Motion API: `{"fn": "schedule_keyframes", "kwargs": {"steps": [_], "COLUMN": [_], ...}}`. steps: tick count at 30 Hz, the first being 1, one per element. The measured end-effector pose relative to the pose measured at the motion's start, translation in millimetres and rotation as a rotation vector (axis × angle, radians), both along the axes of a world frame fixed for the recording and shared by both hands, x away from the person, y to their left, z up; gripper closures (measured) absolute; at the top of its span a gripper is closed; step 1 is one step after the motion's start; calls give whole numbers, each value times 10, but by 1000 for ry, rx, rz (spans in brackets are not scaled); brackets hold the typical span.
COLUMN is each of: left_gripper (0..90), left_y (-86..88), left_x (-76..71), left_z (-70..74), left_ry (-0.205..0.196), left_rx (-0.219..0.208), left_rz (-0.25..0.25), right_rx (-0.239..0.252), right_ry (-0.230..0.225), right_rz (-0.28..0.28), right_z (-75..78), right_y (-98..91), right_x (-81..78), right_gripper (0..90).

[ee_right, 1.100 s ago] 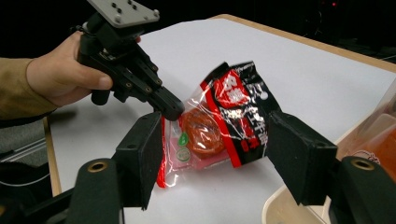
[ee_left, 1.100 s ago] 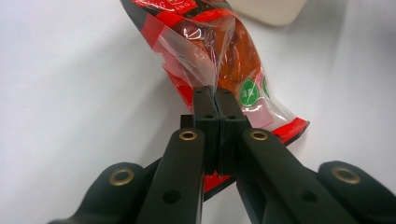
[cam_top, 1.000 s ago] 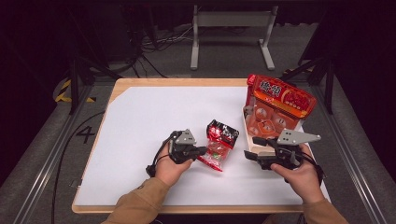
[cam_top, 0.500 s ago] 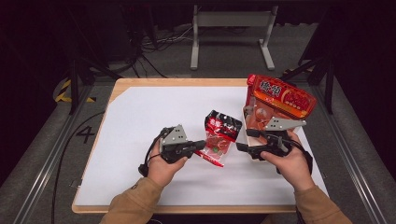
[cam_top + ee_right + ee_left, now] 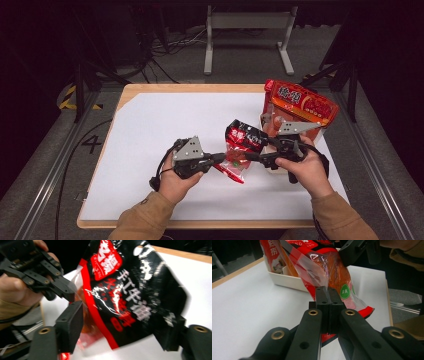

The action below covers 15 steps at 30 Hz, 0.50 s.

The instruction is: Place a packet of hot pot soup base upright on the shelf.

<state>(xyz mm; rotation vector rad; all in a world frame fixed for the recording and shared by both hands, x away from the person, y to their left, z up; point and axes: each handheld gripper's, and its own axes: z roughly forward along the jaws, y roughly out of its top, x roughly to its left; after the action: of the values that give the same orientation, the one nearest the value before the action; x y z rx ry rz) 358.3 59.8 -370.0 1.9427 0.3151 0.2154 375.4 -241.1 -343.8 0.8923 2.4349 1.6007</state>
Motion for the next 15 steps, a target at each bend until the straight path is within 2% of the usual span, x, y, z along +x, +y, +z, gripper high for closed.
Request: {"fn": "schedule_keyframes", "kwargs": {"steps": [5,10,13,15], "left_gripper": [900,899,887,836], "left_y": [-11,6,-1,3], "left_x": [-3,18,23,37], "left_z": [-14,-25,-31,-32], "left_ry": [3,15,22,34], "left_rx": [-3,-12,-22,-34], "left_rz": [-7,-7,-12,-9], "right_rx": [-3,9,14,8], "right_ry": [57,86,83,60], "right_rz": [70,136,156,163], "right_z": [18,67,97,136], "right_y": [68,43,28,11], "right_x": [10,30,26,9], "right_gripper": [476,636,669,694]}}
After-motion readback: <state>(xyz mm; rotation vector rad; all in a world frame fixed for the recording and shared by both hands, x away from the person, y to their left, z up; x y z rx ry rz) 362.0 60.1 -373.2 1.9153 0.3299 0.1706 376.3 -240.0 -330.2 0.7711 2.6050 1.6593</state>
